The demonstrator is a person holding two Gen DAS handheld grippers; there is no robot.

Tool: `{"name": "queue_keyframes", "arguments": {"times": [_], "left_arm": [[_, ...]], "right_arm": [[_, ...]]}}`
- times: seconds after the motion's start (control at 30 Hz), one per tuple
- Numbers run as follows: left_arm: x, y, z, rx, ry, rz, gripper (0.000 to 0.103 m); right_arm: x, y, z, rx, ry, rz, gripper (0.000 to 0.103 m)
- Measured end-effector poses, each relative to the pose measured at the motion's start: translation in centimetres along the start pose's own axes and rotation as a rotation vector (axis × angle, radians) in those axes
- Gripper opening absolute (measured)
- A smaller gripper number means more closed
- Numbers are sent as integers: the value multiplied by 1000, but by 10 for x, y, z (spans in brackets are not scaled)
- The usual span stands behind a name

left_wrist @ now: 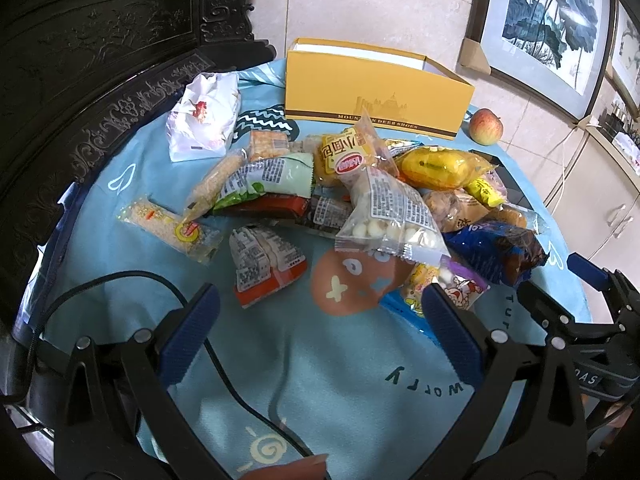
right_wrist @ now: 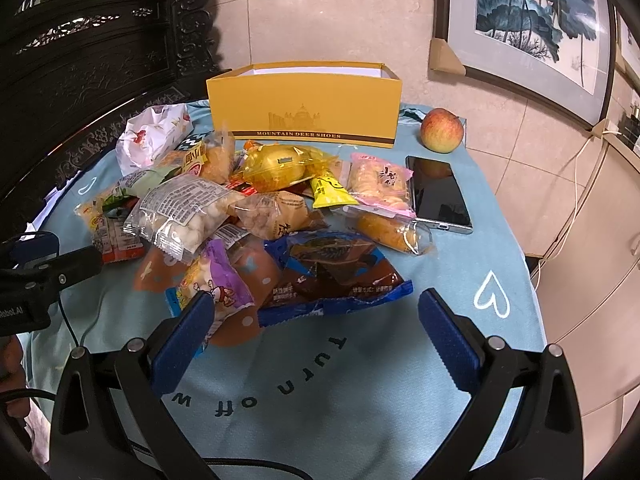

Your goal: Organize snacks

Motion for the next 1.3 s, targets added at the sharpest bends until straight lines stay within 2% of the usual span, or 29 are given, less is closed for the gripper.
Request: {"name": "queue_keyframes", "arguments": {"times": [0.93, 1.07, 1.3], "left_arm": [[0, -1, -4, -12, 6, -6, 101], [-2, -4, 0, 6, 8, -28, 101], [-14, -7, -2, 29, 89, -90, 101]], "right_arm": [[0, -2, -1, -12, 0, -6, 102], [2, -3, 0, -8, -5, -3, 102], [7, -11, -4, -5, 9, 9, 102]]}}
Point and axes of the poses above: each gripper's, at about its wrist camera, not at the fingertips, and z roughly against the way its jaws point, x to its right, y to its top, the point moved 1 cm from there along -z, roughly the way its jaws point, and after that the axes turned 7 degrees about x, right-handed, at the moved point
